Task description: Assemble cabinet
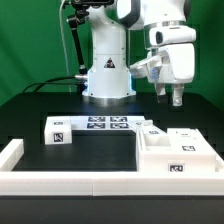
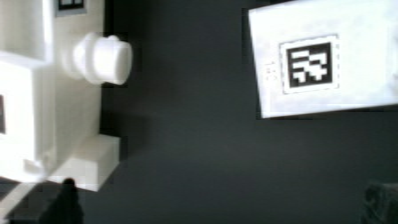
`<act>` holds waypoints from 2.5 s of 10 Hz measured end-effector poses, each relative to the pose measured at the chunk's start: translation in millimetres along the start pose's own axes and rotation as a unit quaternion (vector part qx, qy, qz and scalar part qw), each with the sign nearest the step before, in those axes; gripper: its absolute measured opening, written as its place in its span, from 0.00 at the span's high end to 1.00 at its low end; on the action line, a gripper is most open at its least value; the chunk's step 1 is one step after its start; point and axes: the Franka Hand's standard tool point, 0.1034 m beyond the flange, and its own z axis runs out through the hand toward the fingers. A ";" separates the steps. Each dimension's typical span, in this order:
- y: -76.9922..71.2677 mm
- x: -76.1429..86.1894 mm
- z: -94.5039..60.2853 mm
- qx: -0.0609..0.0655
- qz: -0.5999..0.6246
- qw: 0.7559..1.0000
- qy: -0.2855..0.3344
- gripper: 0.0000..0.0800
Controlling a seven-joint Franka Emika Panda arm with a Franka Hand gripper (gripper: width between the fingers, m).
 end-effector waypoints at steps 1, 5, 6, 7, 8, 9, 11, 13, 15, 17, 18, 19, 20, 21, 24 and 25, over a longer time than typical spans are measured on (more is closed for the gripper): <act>-3.6 2.7 1.9 0.002 -0.020 1.000 -0.001 0.00; -10.5 3.3 5.2 0.008 -0.032 0.999 -0.002 0.00; -10.7 2.1 5.3 0.008 -0.031 0.999 -0.003 0.00; -15.6 -6.6 7.1 0.013 -0.069 0.998 -0.004 0.00; -21.3 -14.1 8.9 0.017 -0.069 0.997 -0.004 0.00; -26.9 -16.9 10.9 0.017 -0.068 0.998 -0.002 0.00; -37.1 -23.4 17.5 0.028 -0.066 0.997 0.001 0.00; -48.4 -30.6 28.6 0.039 -0.056 0.998 0.008 0.00; -55.9 -33.1 36.7 0.047 -0.049 0.998 0.013 0.00; -59.8 -29.5 43.6 0.047 -0.048 0.997 0.021 0.00; -63.2 -28.4 46.9 0.052 -0.048 0.997 0.023 0.00; -66.3 -27.7 49.8 0.056 -0.047 0.997 0.025 0.00; -68.9 -27.4 52.0 0.059 -0.046 0.997 0.026 0.02; -70.6 -27.3 53.4 0.061 -0.045 0.997 0.027 0.02; -73.3 -26.9 55.4 0.065 -0.044 0.997 0.028 0.47; -73.4 -26.9 55.4 0.065 -0.044 0.997 0.028 0.65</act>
Offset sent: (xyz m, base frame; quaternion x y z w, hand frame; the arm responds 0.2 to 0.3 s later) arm 0.0000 0.0000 0.0000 0.0000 0.0000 0.0000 1.0000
